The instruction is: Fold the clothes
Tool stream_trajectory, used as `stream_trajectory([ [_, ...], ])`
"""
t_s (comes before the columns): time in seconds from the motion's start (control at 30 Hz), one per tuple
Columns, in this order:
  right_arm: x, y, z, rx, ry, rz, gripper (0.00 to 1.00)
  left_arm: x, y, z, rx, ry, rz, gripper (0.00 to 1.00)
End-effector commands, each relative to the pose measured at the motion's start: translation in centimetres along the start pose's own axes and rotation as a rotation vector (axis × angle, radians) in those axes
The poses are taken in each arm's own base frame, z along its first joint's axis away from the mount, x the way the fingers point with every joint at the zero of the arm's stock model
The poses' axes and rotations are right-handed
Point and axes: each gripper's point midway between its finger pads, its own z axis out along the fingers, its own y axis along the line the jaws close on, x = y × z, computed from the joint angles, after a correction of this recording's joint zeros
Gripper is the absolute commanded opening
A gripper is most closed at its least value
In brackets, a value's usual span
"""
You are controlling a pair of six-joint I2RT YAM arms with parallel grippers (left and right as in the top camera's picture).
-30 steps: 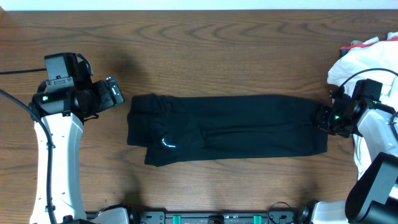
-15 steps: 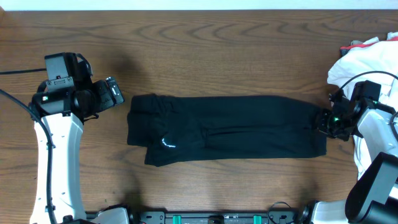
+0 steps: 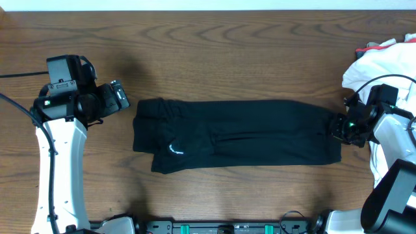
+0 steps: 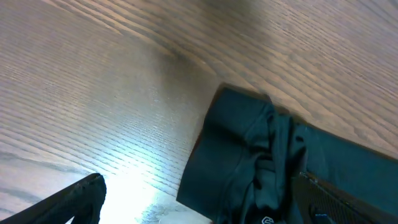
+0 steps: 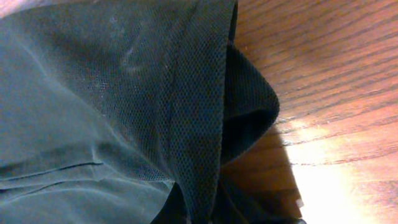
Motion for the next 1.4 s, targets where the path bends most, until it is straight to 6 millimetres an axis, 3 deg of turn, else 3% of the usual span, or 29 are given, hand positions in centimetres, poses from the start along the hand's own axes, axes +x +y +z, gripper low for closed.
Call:
stream_trajectory([
  [0.0,-0.8,1.4,-0.6,-0.069,-0.032,0.002,0.01,-0.4,0.0,-0.5,-0.005,-0.019,0.003,0.98],
  [0.37,-0.6,7.1,-1.7,-0.343,-0.012,-0.008,0.01,-0.4,0.0,-0.5,-0.005,-0.019,0.003,0.98],
  [0.7,2.4,15.3,-0.5,-0.431,0.085,-0.146,0.01,-0.4,0.0,-0.5,-0.005,-0.019,0.003,0.98],
  [1.03,3.6,22.2,0.0,-0.505,0.075,-0.195,0.01,-0.4,0.0,-0.5,-0.005,-0.019,0.003,0.98],
  [1.17,4.2,24.1,0.5,-0.484,0.048,-0.222,0.01,-0.4,0.0,-0.5,-0.005,-0.019,0.003,0.98],
  [1.37,5.5,25.2,1.1,-0.450,0.051,-0.260,0.01,-0.4,0.0,-0.5,-0.005,-0.019,0.003,0.98],
])
